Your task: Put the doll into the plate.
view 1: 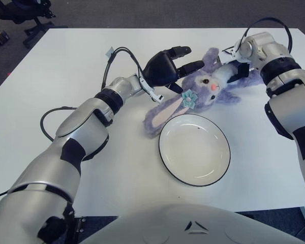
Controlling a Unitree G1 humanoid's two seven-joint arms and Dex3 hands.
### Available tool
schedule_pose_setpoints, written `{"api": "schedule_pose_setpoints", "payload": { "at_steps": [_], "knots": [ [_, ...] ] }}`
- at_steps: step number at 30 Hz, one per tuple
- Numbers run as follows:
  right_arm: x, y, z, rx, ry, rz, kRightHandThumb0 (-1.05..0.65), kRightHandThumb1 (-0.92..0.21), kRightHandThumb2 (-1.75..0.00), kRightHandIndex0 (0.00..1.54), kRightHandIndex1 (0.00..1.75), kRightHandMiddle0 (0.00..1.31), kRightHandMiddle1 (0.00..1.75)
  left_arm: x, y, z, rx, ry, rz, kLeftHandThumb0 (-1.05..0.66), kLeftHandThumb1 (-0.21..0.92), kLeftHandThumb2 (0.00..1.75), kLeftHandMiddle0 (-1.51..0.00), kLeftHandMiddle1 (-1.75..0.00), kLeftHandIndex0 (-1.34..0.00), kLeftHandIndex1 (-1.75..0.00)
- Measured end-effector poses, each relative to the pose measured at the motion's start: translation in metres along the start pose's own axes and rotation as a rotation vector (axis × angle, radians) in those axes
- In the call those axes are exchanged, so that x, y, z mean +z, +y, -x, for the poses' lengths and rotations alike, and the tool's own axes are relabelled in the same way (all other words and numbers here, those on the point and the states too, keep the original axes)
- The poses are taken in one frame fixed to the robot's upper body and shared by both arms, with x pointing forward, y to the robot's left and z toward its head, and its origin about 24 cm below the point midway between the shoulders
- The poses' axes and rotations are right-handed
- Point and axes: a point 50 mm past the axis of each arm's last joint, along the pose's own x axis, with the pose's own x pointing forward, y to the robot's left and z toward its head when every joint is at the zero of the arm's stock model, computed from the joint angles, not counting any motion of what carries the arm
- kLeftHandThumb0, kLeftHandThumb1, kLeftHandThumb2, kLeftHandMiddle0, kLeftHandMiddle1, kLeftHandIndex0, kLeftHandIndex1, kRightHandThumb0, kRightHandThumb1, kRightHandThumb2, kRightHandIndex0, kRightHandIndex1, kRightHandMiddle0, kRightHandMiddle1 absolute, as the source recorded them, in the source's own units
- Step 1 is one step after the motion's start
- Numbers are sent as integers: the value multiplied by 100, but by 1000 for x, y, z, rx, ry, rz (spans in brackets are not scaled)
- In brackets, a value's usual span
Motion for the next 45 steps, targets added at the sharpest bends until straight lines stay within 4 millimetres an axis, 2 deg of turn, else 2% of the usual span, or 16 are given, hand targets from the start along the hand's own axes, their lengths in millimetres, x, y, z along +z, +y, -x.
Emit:
{"api": "schedule_pose_setpoints", "payload": {
  "at_steps": [3, 5, 19, 27, 28, 29, 30, 32, 33, 37, 41, 42, 43, 44, 45],
  "knots": [
    [0, -1, 1, 17, 1, 16, -1, -83, -49, 37, 155, 37, 150, 1, 3, -3, 57, 17, -11, -43, 92, 39, -85, -3, -71, -14],
    [1, -2, 3, 24, 2, 30, -1, -88, -41, 35, 154, 35, 150, 1, 4, -5, 82, 23, -15, -42, 92, 38, -85, -3, -71, -14],
    [1, -1, 3, 54, 8, 55, -1, -92, -36, 32, 154, 32, 151, 4, 6, -11, 117, 30, -5, -41, 92, 34, -82, -2, -70, -17],
    [0, 6, 1, 145, 21, 39, 0, -92, -36, 32, 154, 32, 150, 6, 6, -8, 111, 33, 0, -42, 92, 29, -78, -1, -68, -19],
    [0, 6, 1, 148, 21, 38, 13, -82, -54, 36, 159, 37, 113, 5, 6, -8, 109, 34, 0, -42, 92, 28, -78, -1, -68, -19],
    [0, 6, 1, 150, 23, 35, 19, -75, -65, 38, 162, 41, 95, 5, 6, -7, 107, 34, 0, -42, 92, 28, -78, -1, -67, -21],
    [0, 6, 1, 150, 30, 22, 27, -65, -82, 42, 167, 49, 67, 5, 6, -7, 106, 34, 0, -42, 92, 28, -78, -1, -66, -23],
    [0, 5, 1, 146, 43, -8, 36, -55, -99, 46, 171, 58, 35, 5, 6, -7, 104, 32, 1, -42, 92, 27, -79, -1, -64, -25],
    [-1, 5, 0, 141, 49, -20, 37, -53, -101, 46, 172, 59, 30, 4, 6, -6, 104, 31, 1, -42, 92, 27, -79, -1, -64, -26],
    [-1, 2, 0, 68, 33, -69, 37, -66, -71, 52, 153, 58, 8, 4, 6, -7, 99, 31, 1, -42, 92, 27, -79, -1, -60, -33],
    [-1, 0, -1, 16, 12, -92, 37, -69, -64, 54, 149, 58, 4, 5, 6, -7, 97, 30, 2, -42, 92, 27, -79, -1, -59, -35],
    [-1, 0, -1, 9, 9, -96, 4, -77, -56, 54, 112, 54, 3, 5, 6, -7, 97, 30, 3, -42, 92, 26, -78, -1, -56, -38],
    [-1, -1, -1, -21, 3, -108, -18, -83, -51, 61, 77, 52, 2, 5, 6, -7, 96, 29, 4, -42, 92, 26, -78, 0, -55, -39],
    [-2, -1, -2, -60, -4, -120, -32, -86, -47, 65, 51, 50, 1, 5, 6, -7, 95, 29, 5, -42, 92, 26, -77, 0, -54, -41],
    [-2, -1, -3, -108, -8, -134, -37, -87, -46, 67, 42, 50, 1, 5, 6, -7, 94, 29, 7, -42, 92, 26, -77, 0, -54, -41]
  ]
}}
